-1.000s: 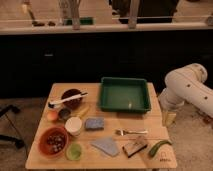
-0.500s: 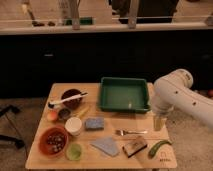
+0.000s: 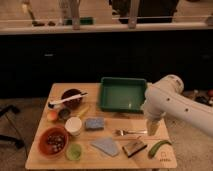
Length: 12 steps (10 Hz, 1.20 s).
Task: Place towel in tray
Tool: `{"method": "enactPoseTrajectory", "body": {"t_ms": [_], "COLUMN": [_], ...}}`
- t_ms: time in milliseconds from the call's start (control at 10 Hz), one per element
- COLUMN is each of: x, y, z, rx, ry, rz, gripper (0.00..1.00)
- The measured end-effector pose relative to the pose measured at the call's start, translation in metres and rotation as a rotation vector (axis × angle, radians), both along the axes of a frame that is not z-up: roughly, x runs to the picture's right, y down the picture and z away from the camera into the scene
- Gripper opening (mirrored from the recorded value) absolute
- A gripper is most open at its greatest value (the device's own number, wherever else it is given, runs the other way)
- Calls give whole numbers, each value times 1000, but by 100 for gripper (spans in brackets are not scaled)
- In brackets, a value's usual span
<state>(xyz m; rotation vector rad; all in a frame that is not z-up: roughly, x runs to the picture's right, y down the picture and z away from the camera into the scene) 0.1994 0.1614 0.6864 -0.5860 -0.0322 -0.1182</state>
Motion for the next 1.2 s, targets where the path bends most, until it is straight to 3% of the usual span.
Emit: {"method": "enactPoseTrajectory", "body": {"t_ms": [400, 600, 1200], "x": [-13, -38, -77], "y": [14, 25, 53], "z": [-2, 0, 1], "rx": [-4, -5, 0], "ry": [-31, -60, -128], "rz": [-32, -50, -86], "gripper": [80, 80, 80]}}
